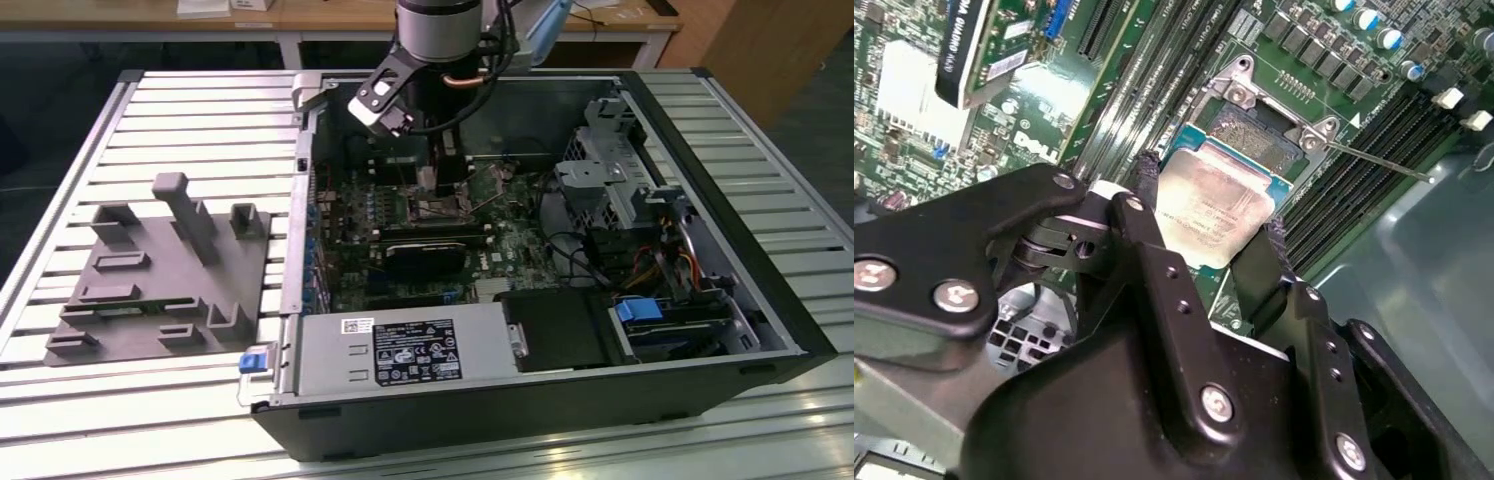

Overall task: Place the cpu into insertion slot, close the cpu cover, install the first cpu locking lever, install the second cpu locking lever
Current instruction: 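Place the cpu into insertion slot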

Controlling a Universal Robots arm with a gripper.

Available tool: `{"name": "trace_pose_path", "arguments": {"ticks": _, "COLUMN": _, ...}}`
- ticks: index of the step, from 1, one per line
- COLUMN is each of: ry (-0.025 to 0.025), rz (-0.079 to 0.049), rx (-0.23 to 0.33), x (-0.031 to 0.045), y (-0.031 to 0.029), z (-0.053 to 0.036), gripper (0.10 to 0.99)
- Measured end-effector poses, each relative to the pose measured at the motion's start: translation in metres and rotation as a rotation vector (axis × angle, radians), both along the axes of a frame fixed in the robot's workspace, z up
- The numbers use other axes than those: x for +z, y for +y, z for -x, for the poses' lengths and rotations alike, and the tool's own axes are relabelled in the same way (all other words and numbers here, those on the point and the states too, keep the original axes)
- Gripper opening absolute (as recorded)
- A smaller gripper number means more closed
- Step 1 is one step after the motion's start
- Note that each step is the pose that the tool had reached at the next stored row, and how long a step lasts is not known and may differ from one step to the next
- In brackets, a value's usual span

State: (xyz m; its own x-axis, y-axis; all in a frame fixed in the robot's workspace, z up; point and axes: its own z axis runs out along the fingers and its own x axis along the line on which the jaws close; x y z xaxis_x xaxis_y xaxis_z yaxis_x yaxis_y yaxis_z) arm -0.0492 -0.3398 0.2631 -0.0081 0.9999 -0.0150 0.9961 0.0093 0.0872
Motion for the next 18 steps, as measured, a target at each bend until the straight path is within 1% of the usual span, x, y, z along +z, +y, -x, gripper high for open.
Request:
{"name": "trace_pose_path", "arguments": {"ticks": 7, "ry": 0.0001, "rz": 0.0, "rx": 0.0, "x": -0.0115, "y": 0.0026, "z": -0.0011, "gripper": 0.541}}
{"name": "trace_pose_path", "arguments": {"ticks": 12, "ry": 0.0, "rz": 0.0, "rx": 0.0, "x": -0.0181, "y": 0.0066, "z": -0.0045, "gripper": 0.541}}
{"name": "trace_pose_path", "arguments": {"ticks": 18, "ry": 0.0, "rz": 0.0, "rx": 0.0, "x": -0.0252, "y": 0.0107, "z": -0.0054, "gripper": 0.541}}
